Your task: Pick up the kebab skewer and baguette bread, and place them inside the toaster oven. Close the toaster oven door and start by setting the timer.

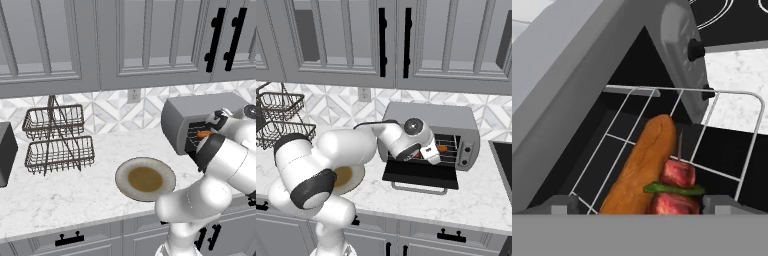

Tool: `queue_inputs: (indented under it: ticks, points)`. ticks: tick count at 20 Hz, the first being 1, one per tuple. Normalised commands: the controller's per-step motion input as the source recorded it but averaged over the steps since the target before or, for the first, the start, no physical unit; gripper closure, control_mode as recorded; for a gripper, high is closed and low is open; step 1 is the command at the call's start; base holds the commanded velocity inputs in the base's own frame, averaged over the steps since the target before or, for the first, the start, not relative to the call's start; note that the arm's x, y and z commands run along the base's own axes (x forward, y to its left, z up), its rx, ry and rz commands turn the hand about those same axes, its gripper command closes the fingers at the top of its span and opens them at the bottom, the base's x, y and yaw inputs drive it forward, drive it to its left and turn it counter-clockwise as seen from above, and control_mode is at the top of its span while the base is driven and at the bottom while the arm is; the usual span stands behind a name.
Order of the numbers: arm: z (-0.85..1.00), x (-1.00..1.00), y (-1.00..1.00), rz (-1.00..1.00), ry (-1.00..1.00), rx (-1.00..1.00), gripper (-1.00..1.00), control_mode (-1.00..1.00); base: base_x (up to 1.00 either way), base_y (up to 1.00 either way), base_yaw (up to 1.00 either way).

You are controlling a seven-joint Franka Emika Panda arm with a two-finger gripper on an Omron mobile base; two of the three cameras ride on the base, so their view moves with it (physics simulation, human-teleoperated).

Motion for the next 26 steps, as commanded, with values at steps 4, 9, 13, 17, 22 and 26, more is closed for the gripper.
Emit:
queue_inputs:
  ticks: [4, 9, 13, 17, 22, 26]
  points:
    - [0.0, -0.06, -0.14, 0.0, 0.0, 0.0, -1.0, -1.0, 0.0, 0.0, 0.0]
    - [0.0, -0.03, -0.15, 0.0, 0.0, 0.0, -1.0, -1.0, 0.0, 0.0, 0.0]
    - [0.09, -0.49, -0.11, 0.03, -0.06, -0.02, -1.0, -1.0, 0.0, 0.0, 0.0]
    - [-0.01, -0.99, 0.06, 0.19, -0.13, -0.15, -1.0, -1.0, 0.0, 0.0, 0.0]
    - [0.0, -0.48, 0.53, 0.32, -0.16, -0.25, -1.0, -1.0, 0.0, 0.0, 0.0]
    - [-0.01, -0.11, 0.12, 0.41, -0.13, -0.17, -1.0, -1.0, 0.0, 0.0, 0.0]
